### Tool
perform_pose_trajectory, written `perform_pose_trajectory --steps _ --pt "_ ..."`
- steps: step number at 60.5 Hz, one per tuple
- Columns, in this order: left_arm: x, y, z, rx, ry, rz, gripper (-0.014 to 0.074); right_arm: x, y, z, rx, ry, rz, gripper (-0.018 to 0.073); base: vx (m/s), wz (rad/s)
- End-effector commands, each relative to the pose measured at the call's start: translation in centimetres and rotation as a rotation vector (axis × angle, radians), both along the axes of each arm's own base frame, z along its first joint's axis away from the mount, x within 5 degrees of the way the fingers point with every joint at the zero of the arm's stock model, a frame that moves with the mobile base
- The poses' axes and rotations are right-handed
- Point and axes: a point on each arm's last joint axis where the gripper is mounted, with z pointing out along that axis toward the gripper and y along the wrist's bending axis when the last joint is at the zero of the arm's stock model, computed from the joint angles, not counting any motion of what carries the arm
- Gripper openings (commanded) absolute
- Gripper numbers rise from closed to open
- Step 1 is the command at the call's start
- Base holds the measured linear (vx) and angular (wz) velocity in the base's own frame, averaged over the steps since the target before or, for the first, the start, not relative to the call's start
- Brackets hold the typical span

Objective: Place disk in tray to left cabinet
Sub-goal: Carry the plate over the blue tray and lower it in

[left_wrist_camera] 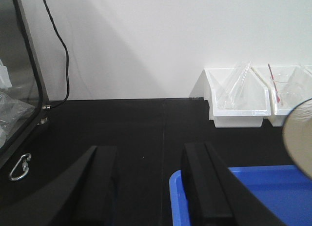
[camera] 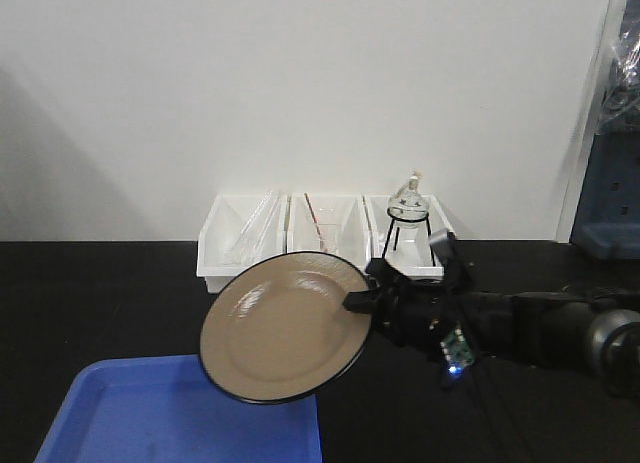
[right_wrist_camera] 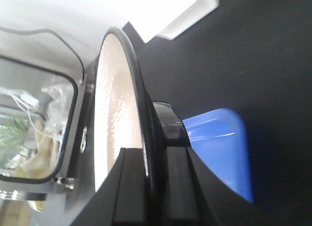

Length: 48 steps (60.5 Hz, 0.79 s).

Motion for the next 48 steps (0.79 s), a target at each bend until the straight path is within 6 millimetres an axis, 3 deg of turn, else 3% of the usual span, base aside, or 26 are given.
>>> perform_pose_trajectory --steps 1,10,21,33,48 --pt "0.0 -0.1 1.9 0.005 -0.120 -0.002 0.0437 -0.9 2.8 5.0 0.115 -0.079 -0.015 -0.0004 0.00 0.00" --pt "0.0 -0.1 1.9 0.005 -0.120 -0.002 0.0437 -1.5 6.6 3.5 0.084 -0.039 0.000 -0.0004 0.00 0.00" --pt "0.0 -0.1 1.9 0.005 -0.120 -0.002 0.0437 -1.8 9.5 0.6 0.058 0.013 0.049 -0.0004 0.00 0.00" --pt "0.0 -0.1 1.9 0.005 -0.120 -0.002 0.0437 -2.2 11.4 -2.6 0.037 0.083 0.082 -0.0004 0.00 0.00" --pt "0.0 -0.1 1.9 0.005 -0.120 -0.002 0.0437 -2.3 11.8 -4.3 -0.059 0.016 0.137 0.0013 0.00 0.00"
